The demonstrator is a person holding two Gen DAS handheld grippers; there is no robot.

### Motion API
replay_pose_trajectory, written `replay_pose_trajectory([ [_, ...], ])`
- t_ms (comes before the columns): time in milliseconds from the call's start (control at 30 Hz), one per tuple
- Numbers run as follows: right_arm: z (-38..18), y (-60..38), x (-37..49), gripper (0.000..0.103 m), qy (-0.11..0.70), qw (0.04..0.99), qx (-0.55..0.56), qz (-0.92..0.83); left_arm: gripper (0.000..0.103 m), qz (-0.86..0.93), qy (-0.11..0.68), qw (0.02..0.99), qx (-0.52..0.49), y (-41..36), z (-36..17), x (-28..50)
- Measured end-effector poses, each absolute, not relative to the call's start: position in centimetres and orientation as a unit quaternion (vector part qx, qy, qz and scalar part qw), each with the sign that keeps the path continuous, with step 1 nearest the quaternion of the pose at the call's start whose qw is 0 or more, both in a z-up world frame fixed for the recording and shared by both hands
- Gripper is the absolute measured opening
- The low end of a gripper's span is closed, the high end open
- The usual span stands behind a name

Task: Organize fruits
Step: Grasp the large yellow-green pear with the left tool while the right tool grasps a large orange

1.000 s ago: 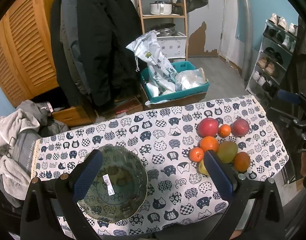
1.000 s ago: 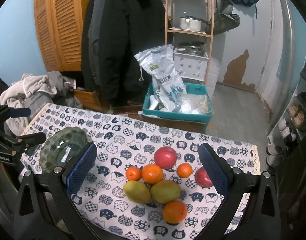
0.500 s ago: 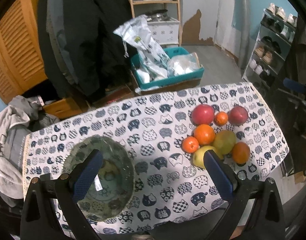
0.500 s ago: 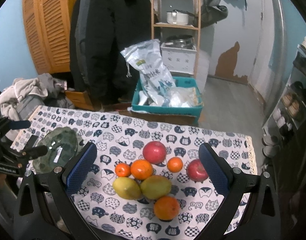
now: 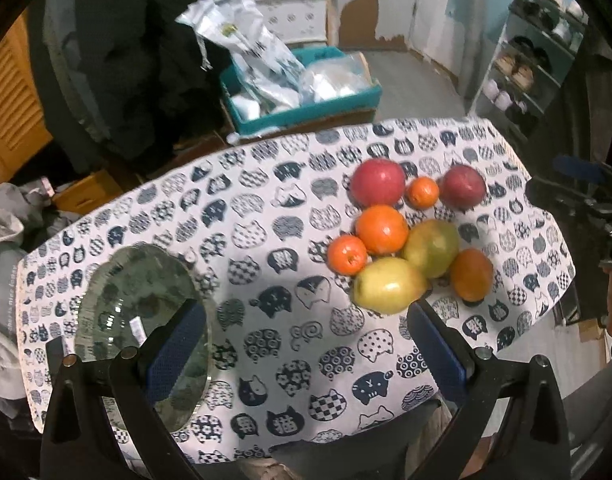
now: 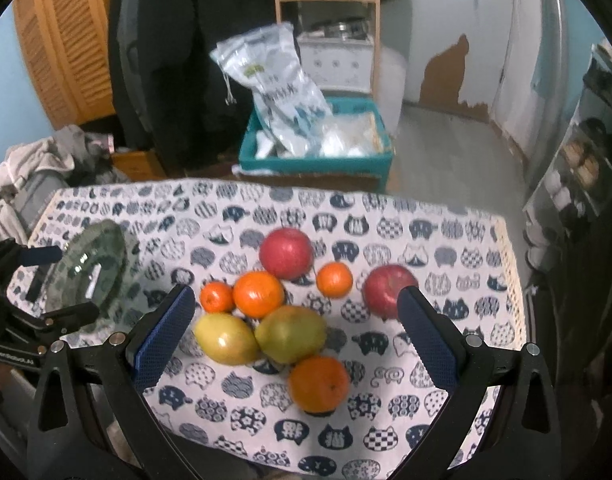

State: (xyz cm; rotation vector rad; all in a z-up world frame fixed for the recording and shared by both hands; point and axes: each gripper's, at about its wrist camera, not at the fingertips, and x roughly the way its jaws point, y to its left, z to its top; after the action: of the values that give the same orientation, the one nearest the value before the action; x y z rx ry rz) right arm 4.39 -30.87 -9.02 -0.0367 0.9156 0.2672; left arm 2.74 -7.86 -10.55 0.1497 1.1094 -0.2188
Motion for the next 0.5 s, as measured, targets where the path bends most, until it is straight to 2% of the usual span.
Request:
replay_pose_trajectory([
  [500,-19.6,-32.3,5.4,0.097,0.557,0.82,-0.038,0.13,0.102,-0.12,0.571,0.809,0.066,-10.6,-15.7,3.9],
])
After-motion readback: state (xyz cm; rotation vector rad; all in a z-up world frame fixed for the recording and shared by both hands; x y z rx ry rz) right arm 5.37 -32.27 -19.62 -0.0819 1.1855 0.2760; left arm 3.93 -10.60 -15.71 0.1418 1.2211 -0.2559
